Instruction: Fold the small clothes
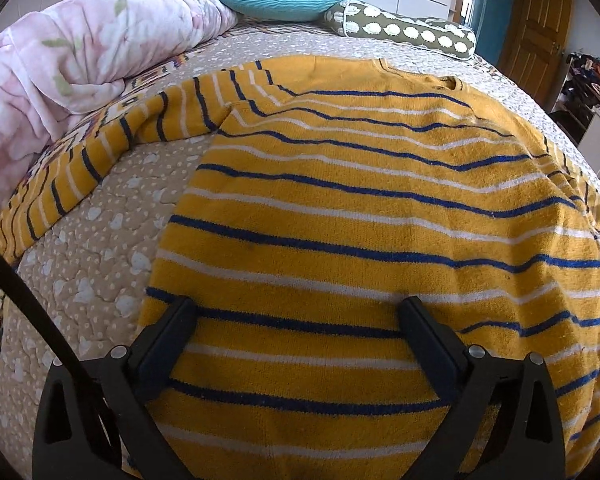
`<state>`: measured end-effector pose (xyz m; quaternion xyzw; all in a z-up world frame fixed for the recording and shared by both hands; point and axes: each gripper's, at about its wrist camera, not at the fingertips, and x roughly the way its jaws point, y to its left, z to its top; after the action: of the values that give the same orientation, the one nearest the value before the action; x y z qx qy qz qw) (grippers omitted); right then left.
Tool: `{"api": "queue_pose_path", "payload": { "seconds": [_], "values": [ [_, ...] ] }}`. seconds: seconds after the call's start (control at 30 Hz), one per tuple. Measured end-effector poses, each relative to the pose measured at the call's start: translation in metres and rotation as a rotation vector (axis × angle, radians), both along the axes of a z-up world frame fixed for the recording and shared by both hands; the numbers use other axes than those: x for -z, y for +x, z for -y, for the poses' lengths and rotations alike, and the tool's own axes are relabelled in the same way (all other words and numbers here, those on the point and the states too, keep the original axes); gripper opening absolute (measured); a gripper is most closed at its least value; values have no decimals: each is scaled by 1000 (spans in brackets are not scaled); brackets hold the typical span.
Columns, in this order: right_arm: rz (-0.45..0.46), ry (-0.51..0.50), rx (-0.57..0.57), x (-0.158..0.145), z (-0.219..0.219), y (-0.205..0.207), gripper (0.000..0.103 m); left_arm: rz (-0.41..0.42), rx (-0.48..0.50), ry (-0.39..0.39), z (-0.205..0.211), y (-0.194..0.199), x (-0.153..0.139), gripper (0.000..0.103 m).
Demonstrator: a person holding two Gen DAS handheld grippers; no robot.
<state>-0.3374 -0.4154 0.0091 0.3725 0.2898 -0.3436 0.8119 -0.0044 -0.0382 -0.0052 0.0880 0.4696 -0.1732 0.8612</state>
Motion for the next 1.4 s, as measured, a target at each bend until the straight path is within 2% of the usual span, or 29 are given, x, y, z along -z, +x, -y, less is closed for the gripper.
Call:
{"api": "queue_pose_path", "payload": {
  "seconds": [0.53,0.57,0.63,0.7,0.77,0.9,1.13,1.4],
  "values": [
    [85,78,137,-5,64,2,58,1,-4,-2,1,0,1,103],
    [86,75,138,-7,66,3,56,1,-4,-3,1,0,1,103],
    [85,69,143,-8,69,4,42,1,-4,-2,1,0,1,103],
    [75,74,145,-9,74,4,17,1,-4,-3,1,0,1,103],
    [73,84,147,-8,77,2,10,1,-4,-3,1,0,1,103],
    [57,71,155,-11,81,-5,5,0,-5,-2,1,0,1,103],
    [43,-13,169,-44,93,-11,5,1,-6,-3,1,0,1,103],
    [16,-131,8,-82,64,22,5,5,-7,-3,2,-1,1,103]
  ]
}}
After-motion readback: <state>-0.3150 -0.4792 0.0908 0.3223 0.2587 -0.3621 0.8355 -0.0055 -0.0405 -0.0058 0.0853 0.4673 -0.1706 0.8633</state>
